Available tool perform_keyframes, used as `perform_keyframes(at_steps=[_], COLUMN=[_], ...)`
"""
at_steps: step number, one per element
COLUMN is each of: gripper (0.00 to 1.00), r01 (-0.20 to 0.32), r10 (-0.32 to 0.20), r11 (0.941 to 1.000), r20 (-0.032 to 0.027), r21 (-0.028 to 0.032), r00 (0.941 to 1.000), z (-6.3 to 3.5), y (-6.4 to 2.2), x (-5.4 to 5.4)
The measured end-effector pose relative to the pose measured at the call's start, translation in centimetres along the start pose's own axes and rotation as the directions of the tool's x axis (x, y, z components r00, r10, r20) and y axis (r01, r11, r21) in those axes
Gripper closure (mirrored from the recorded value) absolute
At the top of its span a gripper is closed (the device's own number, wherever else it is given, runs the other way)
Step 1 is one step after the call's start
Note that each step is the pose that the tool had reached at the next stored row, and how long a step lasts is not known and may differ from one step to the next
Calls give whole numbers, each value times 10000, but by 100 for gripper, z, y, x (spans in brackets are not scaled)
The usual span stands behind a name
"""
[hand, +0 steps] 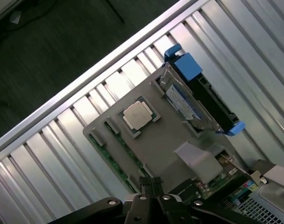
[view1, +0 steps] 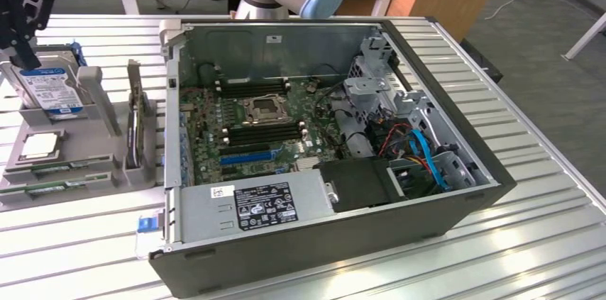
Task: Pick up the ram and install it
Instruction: 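Pick up the ram and move it above insertion slot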
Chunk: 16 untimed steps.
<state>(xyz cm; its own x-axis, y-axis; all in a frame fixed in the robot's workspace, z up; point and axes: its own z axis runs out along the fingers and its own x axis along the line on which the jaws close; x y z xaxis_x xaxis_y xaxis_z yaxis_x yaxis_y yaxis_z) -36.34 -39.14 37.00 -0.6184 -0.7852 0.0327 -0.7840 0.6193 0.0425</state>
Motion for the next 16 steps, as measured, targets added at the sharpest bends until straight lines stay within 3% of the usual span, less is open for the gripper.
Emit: perform_keyframes(at_steps=[8, 16], gripper=[90, 90], r01=[955, 1867], r10=[-955, -1867], r11=[9954, 9824], r20=[-54, -112], r21=[12, 10], r00=[9954, 9824], z=[3, 5], y=[0, 0], x=[0, 0])
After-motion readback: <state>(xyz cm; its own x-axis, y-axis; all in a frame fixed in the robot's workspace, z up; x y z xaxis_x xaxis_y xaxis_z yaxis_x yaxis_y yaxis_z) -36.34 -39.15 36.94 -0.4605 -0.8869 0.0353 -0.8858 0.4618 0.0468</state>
